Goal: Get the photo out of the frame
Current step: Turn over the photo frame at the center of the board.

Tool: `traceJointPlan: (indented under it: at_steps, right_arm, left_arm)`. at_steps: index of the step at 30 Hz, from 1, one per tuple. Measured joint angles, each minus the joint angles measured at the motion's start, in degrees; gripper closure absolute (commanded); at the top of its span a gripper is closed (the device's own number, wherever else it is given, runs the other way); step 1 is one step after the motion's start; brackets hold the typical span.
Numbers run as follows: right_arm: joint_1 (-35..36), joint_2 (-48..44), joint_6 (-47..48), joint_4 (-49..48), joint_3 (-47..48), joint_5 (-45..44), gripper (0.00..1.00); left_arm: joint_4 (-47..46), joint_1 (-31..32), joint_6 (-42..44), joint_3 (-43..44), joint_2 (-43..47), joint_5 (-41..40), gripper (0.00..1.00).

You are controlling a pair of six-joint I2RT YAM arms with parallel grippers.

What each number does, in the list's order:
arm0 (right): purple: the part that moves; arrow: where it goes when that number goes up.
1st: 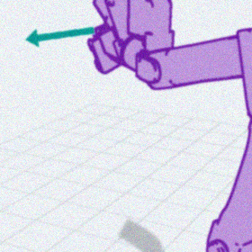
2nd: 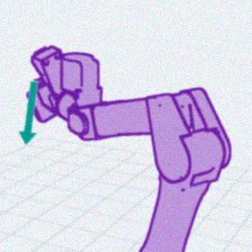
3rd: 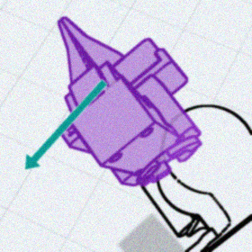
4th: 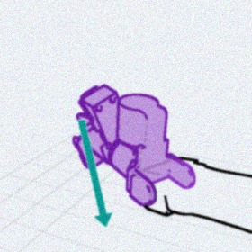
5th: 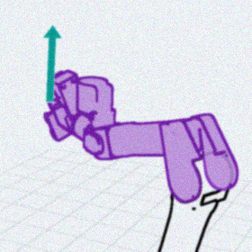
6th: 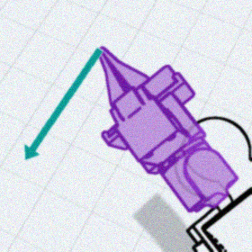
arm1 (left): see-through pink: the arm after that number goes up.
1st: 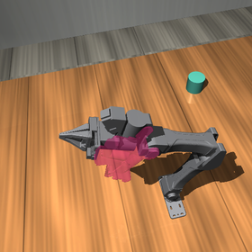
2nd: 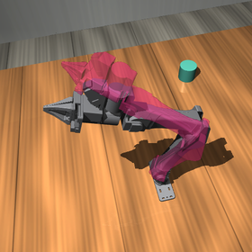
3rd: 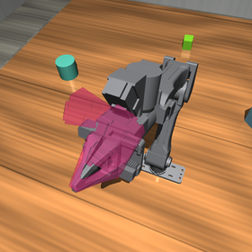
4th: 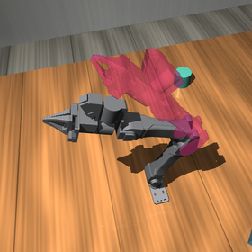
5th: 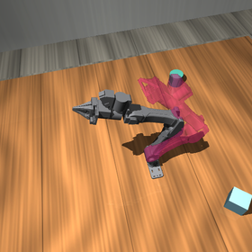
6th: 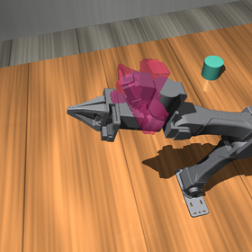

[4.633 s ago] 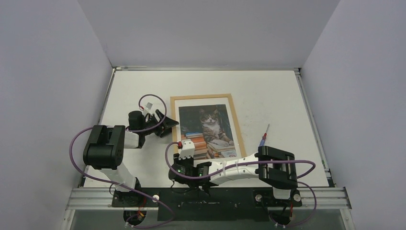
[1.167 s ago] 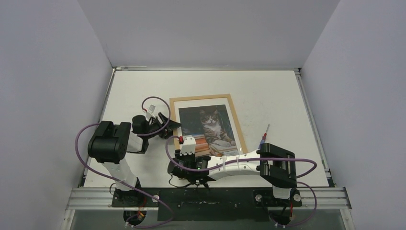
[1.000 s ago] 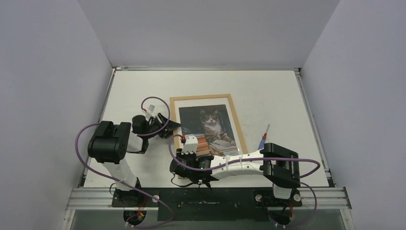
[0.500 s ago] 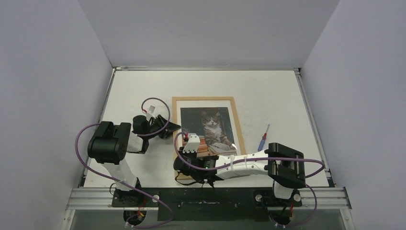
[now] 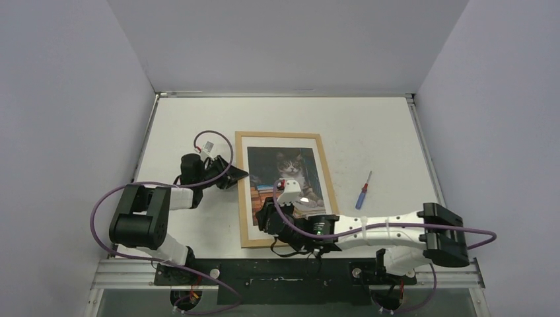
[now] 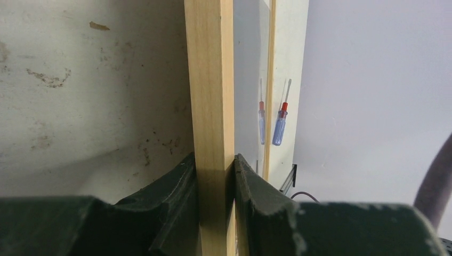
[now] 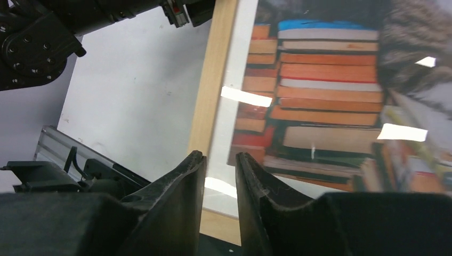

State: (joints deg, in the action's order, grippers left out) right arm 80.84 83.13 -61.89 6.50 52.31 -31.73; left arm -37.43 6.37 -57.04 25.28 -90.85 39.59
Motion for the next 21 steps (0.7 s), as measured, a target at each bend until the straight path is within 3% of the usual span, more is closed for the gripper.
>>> traceJointPlan:
  at_steps: [3, 7, 14, 21]
  right_arm:
    - [0.7, -6.8, 3.3, 2.6, -3.0, -1.9, 0.44]
    - [1.9, -14.0, 8.7, 5.9, -5.2, -2.8, 0.34]
    - [10.3, -18.9, 20.9, 9.5, -6.3, -7.6, 0.26]
    - [23.5, -12.4, 38.1, 5.7, -10.0, -15.3, 0.25]
  left_arm:
    - [5.0, 0.0, 1.8, 1.4, 2.9, -0.6, 0.96]
    - [12.6, 0.0, 4.4, 3.6, 6.4, -1.6, 0.99]
    - [22.5, 0.0, 7.9, 5.8, 10.1, -2.8, 1.0]
    - [28.9, 0.1, 10.2, 7.5, 11.9, -3.7, 1.0]
